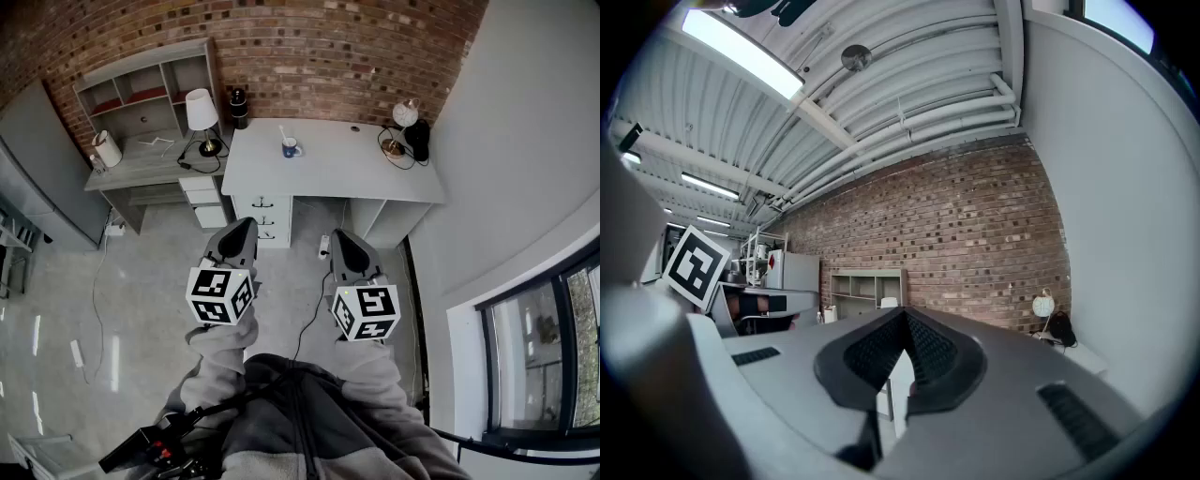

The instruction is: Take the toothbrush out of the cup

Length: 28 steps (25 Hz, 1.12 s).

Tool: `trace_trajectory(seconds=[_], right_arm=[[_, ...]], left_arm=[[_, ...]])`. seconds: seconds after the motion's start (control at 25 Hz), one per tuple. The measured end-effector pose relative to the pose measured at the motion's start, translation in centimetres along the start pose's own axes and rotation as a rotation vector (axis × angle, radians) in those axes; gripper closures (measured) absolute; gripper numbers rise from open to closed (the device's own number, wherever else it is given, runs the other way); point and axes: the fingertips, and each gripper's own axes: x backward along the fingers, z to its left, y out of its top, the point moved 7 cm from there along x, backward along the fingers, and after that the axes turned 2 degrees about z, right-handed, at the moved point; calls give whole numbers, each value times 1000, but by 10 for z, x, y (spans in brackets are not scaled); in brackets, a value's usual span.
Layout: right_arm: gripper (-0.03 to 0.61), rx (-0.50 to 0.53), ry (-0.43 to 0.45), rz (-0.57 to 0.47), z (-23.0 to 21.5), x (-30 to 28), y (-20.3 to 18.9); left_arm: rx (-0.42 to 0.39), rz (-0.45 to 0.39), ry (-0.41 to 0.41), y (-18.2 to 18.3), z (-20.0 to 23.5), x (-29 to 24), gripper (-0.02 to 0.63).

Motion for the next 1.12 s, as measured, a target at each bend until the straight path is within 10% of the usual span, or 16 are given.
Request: trace_trajectory(seconds=[1.12], right_arm=[[578,-23,125,30,-49,-16,-29]], left_arm=[[-10,17,63,-19,-25,-41,611]])
